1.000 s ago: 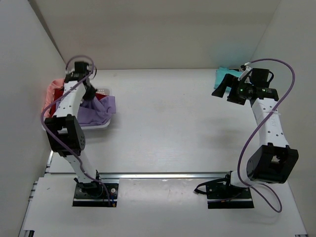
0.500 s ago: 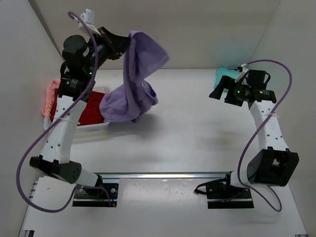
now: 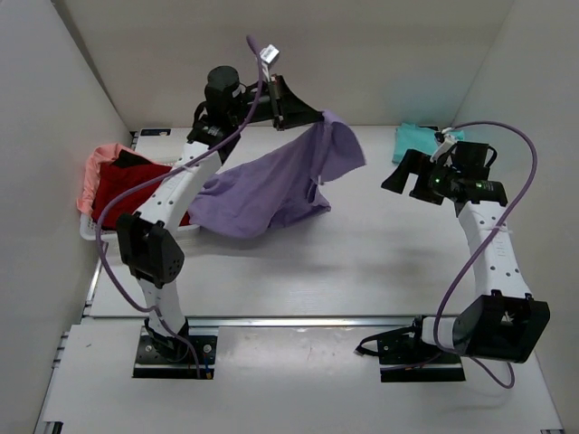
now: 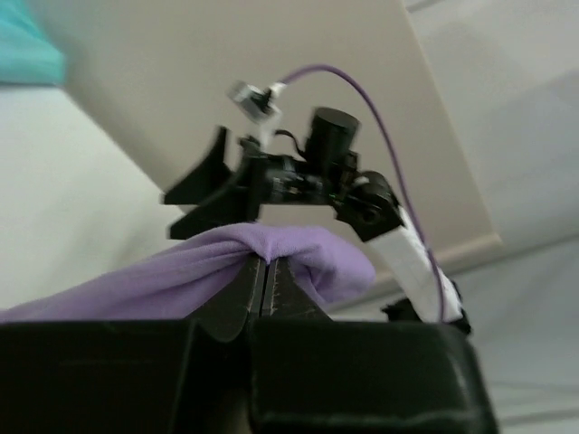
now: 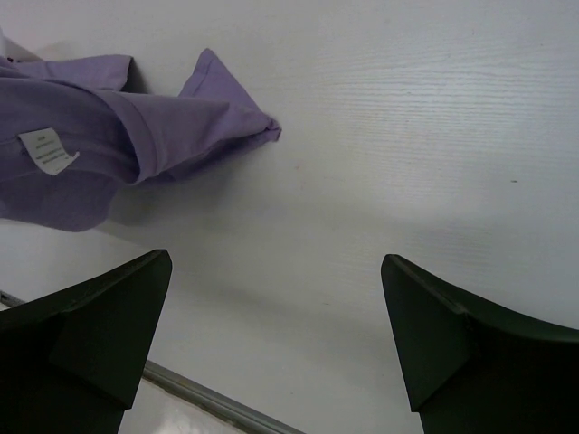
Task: Fold and stack the t-shirts
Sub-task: Move the tshirt to the center of the board
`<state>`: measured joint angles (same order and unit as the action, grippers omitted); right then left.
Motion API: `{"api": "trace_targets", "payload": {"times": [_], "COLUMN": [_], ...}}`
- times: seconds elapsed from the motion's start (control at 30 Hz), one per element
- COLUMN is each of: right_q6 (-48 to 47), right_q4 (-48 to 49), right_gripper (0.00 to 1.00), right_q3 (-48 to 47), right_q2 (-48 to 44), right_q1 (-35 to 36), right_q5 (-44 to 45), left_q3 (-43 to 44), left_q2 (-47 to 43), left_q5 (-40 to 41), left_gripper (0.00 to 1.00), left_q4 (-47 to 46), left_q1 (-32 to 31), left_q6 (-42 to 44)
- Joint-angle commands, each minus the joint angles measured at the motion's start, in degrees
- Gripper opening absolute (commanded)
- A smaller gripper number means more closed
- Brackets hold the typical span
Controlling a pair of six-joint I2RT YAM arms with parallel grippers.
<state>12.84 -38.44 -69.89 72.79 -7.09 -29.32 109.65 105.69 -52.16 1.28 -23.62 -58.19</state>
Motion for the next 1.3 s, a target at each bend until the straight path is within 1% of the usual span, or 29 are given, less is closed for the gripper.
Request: {"api": "trace_targets", "payload": {"times": [0.0, 0.03, 0.07, 0.1, 0.13, 0.17, 0.2, 0.23, 0.27, 0.33, 0.4, 0.43, 0.53, 0.6, 0.67, 0.8, 0.9, 0.93, 0.97, 1.0, 1.03, 1.07, 1.13, 1.17, 1.2, 1.27], "right_q6": [-1.5, -1.6, -0.6, 1.0, 2.1, 3.8, 5.5, 5.9, 5.8, 3.2, -0.8, -2.2, -3.6, -5.2, -7.4, -6.2, -5.5, -4.8, -4.6, -4.7, -4.4, -4.8, -7.1, -8.1, -8.8, -7.8], "right_q4": [5.6, 8.5, 13.0, 15.4, 22.7, 26.7, 33.3, 39.5, 43.8, 47.6, 48.9, 49.5, 54.0, 55.1, 55.7, 57.9, 58.3, 58.6, 58.3, 57.8, 57.4, 55.9, 53.1, 51.1, 48.3, 44.9], "right_gripper": [0.99, 0.99, 0.98, 0.97, 0.95, 0.94, 0.92, 0.93, 0.97, 0.99, 0.99, 0.99, 0.99, 1.00, 0.99, 1.00, 0.99, 0.98, 0.75, 0.44, 0.26, 0.00, 0.00, 0.00, 0.00, 0.00], "right_q3": [1.9, 2.3, 4.1, 6.7, 10.7, 12.8, 16.8, 20.8, 22.5, 27.0, 27.3, 27.4, 27.4, 25.3, 22.4, 19.2, 17.9, 18.1, 17.5, 17.5, 18.1, 18.5, 19.7, 20.6, 19.5, 18.0], "right_q2": [-2.0, -2.4, -3.3, -3.7, -5.7, -6.4, -7.9, -8.9, -8.6, -8.1, -6.1, -4.7, -0.6, 4.0, 7.4, 14.6, 15.7, 16.1, 15.8, 14.9, 13.9, 11.8, 7.0, 3.5, -0.1, -5.3], "right_q1": [2.6, 4.7, 7.0, 8.3, 11.0, 13.1, 14.2, 15.9, 17.2, 19.4, 22.1, 23.1, 25.2, 27.5, 29.3, 30.8, 31.7, 31.3, 31.0, 30.4, 30.4, 30.3, 29.3, 27.5, 26.7, 22.4], "right_q5": [-4.4, -5.8, -6.3, -7.1, -7.2, -7.4, -6.7, -5.8, -5.4, -4.8, -2.1, 1.3, 4.9, 6.9, 10.9, 13.0, 14.3, 14.6, 14.6, 15.7, 17.4, 20.5, 22.2, 21.9, 21.0, 19.4], "left_q3": [4.3, 5.0, 5.5, 5.2, 4.6, 4.4, 3.0, 2.2, 2.2, 3.2, 3.4, 3.5, 3.2, 2.7, 2.2, 1.9, 2.0, 1.5, 1.4, 1.0, 1.1, 1.7, 4.0, 6.6, 9.5, 14.2], "left_q2": [-0.8, -0.6, -0.7, -0.7, -1.2, -1.5, -1.9, -2.2, -2.4, -2.4, -2.2, -2.2, -2.6, -3.0, -3.5, -3.5, -3.7, -3.6, -4.0, -4.2, -4.2, -3.7, -2.6, -1.3, -0.8, 1.4], "left_q5": [-8.2, -7.9, -7.1, -5.9, -5.8, -5.3, -5.7, -5.1, -5.4, -6.0, -6.4, -6.5, -7.2, -7.3, -7.4, -8.2, -9.3, -9.2, -9.4, -9.6, -9.5, -9.2, -8.9, -8.5, -8.0, -8.3], "left_gripper": [0.00, 0.00, 0.00, 0.00, 0.00, 0.00, 0.00, 0.00, 0.00, 0.00, 0.00, 0.00, 0.00, 0.00, 0.00, 0.00, 0.00, 0.00, 0.00, 0.00, 0.00, 0.00, 0.00, 0.00, 0.00, 0.00], "left_q4": [-15.1, -14.7, -11.9, -11.4, -11.4, -11.9, -13.4, -14.0, -14.5, -13.0, -12.0, -11.7, -10.5, -10.5, -10.2, -10.7, -11.5, -11.6, -11.5, -11.4, -11.0, -8.3, -5.3, -2.5, -1.3, -1.4], "left_q1": [-1.4, -1.1, -1.0, -0.9, -0.3, 0.2, 0.4, 0.9, 1.3, 1.5, 1.2, 1.3, 1.4, 1.6, 1.7, 2.3, 2.8, 2.7, 2.8, 3.0, 3.5, 3.8, 4.0, 4.5, 4.0, 3.9], "left_q6": [-11.7, -10.8, -9.2, -8.8, -8.9, -9.6, -10.3, -11.0, -11.7, -11.4, -11.4, -11.4, -11.3, -11.6, -11.4, -12.5, -13.2, -13.3, -13.0, -12.9, -13.0, -11.8, -10.6, -9.4, -9.5, -10.4]}}
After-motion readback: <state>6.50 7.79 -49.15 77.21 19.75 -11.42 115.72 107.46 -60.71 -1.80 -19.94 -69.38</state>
